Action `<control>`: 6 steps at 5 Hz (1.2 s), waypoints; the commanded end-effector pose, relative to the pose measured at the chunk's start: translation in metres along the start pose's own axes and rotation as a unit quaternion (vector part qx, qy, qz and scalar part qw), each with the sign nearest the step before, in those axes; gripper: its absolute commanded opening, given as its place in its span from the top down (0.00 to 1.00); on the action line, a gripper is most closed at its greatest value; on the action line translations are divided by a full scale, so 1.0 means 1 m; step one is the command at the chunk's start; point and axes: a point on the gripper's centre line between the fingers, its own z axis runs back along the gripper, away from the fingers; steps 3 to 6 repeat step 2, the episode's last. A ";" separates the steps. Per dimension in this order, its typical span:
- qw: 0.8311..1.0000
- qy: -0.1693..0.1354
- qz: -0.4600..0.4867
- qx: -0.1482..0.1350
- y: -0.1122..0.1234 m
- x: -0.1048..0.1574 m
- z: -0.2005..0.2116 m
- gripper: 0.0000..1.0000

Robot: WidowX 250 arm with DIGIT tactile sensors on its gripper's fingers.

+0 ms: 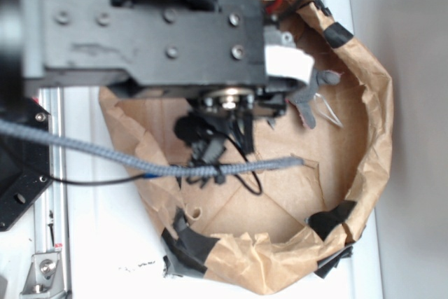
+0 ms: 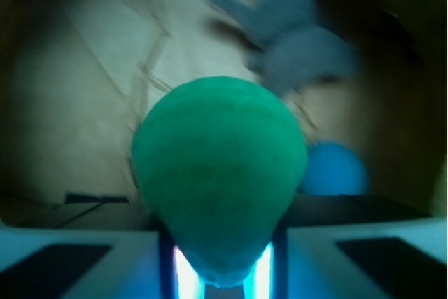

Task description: Grab the green ball.

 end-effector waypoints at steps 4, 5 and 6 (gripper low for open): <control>0.990 -0.019 0.141 -0.004 0.002 0.002 0.034 1.00; 0.990 -0.019 0.141 -0.004 0.002 0.002 0.034 1.00; 0.990 -0.019 0.141 -0.004 0.002 0.002 0.034 1.00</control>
